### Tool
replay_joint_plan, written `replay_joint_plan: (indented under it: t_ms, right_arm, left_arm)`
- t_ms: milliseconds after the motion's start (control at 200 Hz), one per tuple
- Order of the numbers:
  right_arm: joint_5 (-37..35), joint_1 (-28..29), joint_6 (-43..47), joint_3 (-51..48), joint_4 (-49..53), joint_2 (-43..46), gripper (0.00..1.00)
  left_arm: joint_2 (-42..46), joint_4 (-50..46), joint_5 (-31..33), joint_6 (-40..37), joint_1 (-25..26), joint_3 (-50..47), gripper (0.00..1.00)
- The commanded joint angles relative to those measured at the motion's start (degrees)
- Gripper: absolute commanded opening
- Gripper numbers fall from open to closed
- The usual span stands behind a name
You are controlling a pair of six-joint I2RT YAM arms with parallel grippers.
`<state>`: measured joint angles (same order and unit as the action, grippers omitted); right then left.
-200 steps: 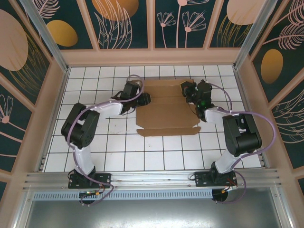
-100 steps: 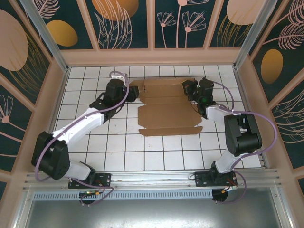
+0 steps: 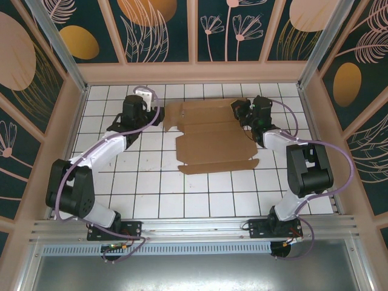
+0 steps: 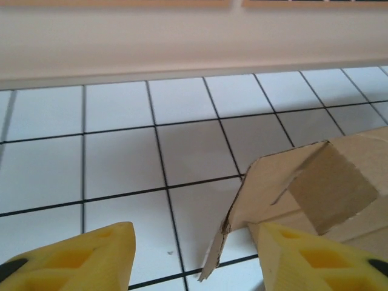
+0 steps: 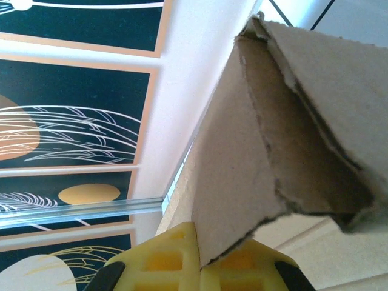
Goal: Fold the paper box
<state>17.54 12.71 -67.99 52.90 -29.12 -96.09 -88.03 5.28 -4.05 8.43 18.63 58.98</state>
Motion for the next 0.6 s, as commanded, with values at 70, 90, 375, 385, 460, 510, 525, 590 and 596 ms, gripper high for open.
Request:
replay_joint_plan:
  t_ms: [70, 90, 375, 385, 460, 510, 525, 590, 596]
  right_arm:
    - [1.7, -1.1, 3.0, 0.8, 2.8, -1.9, 0.06]
    - [1.8, -1.0, 3.0, 0.8, 2.8, -1.9, 0.06]
    - [2.6, -1.4, 4.0, 1.2, 3.2, -3.0, 0.06]
    - [2.6, -1.4, 3.9, 1.1, 3.2, -3.0, 0.06]
    - [2.4, -1.5, 4.3, 1.0, 3.2, -3.0, 0.07]
    - [2.2, -1.5, 4.3, 1.0, 2.9, -3.0, 0.06]
    - [2.2, -1.5, 4.3, 0.9, 2.9, -3.1, 0.06]
    - [2.2, -1.5, 3.9, 0.8, 2.3, -3.3, 0.07]
    - [2.2, -1.5, 3.9, 0.8, 2.3, -3.3, 0.06]
  left_arm:
    - [-6.5, -0.4, -12.0, -6.9, 0.2, 6.3, 0.57]
    - [-7.1, -0.4, -12.5, -7.3, 0.1, 6.7, 0.56]
    - [-13.3, -6.1, -13.1, -13.1, -3.2, 11.8, 0.43]
    - [-13.4, -6.0, -13.4, -13.2, -3.3, 11.8, 0.42]
    - [-14.0, -5.9, -15.5, -12.8, -3.3, 11.6, 0.36]
    - [-14.6, -5.8, -18.2, -11.9, -3.3, 11.8, 0.31]
    - [-14.8, -5.7, -18.9, -11.4, -3.3, 11.8, 0.29]
    - [-15.9, -5.3, -21.2, -9.4, -3.3, 12.0, 0.22]
    - [-16.0, -5.3, -21.3, -9.2, -3.3, 12.0, 0.21]
